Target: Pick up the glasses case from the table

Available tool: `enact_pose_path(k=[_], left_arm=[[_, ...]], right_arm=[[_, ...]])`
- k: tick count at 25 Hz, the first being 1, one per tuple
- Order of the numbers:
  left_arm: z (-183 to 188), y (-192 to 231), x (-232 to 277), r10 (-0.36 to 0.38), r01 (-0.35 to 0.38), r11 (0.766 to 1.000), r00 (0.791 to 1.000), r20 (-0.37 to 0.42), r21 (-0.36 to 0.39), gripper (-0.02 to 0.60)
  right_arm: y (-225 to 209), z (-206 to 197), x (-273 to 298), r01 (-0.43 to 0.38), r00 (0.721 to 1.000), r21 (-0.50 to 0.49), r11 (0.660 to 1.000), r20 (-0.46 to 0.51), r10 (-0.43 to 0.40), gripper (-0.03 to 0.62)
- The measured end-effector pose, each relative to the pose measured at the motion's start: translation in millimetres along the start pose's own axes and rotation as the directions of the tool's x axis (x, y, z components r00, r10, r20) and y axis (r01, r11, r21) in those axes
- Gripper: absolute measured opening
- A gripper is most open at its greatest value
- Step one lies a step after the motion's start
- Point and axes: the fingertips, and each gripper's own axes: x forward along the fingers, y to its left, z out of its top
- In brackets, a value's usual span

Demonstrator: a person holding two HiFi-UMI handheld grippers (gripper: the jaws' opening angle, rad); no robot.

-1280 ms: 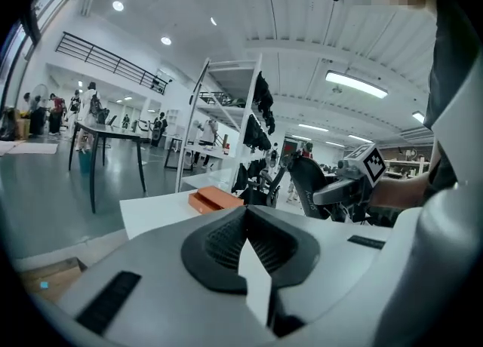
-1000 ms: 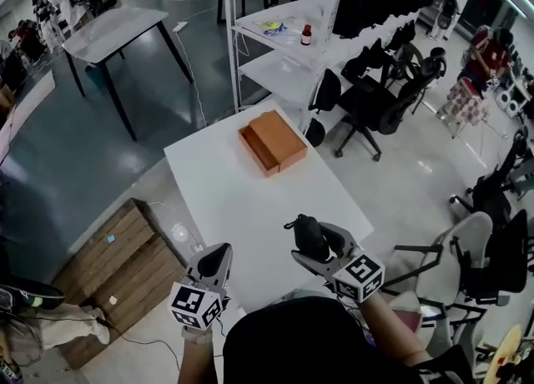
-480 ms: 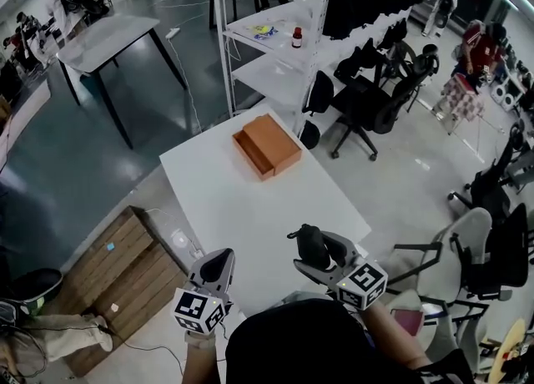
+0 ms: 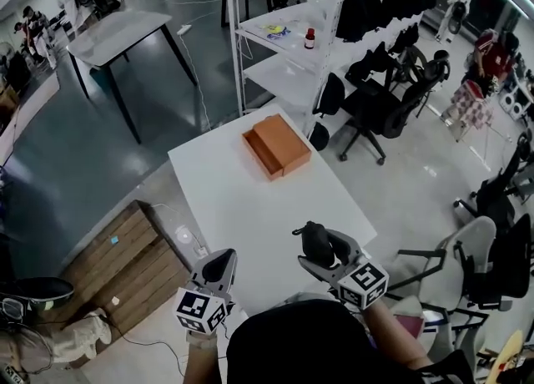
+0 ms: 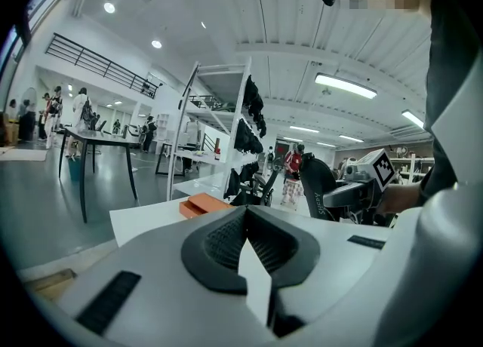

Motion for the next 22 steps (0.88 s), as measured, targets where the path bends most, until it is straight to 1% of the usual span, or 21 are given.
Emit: enact_pose_path(k=[4, 10, 15, 22], left_arm=[[-2, 5, -5, 0.017, -0.017, 1.000, 1.000, 0.002, -0.011, 0.018], [-5, 11, -8, 0.034, -0.035, 0.999, 0.999, -0.002, -0.022, 0.018], [-7, 12, -12, 0.045, -0.045, 0.999, 0.999, 0.000, -0.025, 0.018], [-10, 12, -14, 0.052, -0.052, 0.998, 0.999, -0.003, -0.027, 0.018]], right_arm=[[-1, 1, 4, -0.009, 1.000, 0.024, 1.000, 0.011, 0.009, 0.380], [-1, 3, 12, -0.014, 1.000, 0.032, 0.999, 0.008, 0.014, 0.380], [-1, 0, 15, -0.014, 1.000, 0.014, 1.000, -0.013, 0.014, 0.380], [0, -1, 17, -0.022, 1.000, 0.016, 1.000, -0.001, 0.022, 0.380]])
